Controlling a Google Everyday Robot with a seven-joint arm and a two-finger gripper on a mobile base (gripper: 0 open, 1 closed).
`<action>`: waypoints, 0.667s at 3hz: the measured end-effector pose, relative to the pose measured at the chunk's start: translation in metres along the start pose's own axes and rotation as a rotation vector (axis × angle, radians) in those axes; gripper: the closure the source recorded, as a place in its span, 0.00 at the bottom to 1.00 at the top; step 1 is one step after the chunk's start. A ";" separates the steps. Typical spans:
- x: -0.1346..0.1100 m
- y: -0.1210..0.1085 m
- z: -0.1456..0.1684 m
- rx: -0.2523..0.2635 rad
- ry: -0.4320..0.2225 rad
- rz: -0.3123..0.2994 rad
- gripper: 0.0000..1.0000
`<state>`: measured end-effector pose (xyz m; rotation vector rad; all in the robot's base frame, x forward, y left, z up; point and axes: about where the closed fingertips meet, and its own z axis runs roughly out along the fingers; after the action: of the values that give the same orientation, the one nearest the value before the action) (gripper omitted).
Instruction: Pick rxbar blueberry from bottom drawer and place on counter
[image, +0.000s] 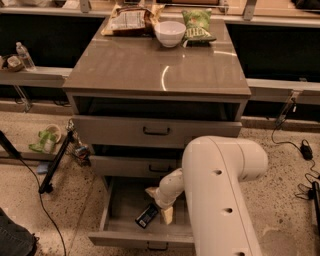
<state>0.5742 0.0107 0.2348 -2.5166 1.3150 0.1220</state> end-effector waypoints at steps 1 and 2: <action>0.002 -0.009 0.023 -0.011 -0.021 -0.050 0.00; 0.002 -0.009 0.023 -0.010 -0.021 -0.050 0.00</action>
Offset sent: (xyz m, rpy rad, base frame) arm 0.0050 0.0090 -0.0180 0.0089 0.0098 0.0400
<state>0.5846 0.0206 0.2143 -2.5473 1.2450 0.1434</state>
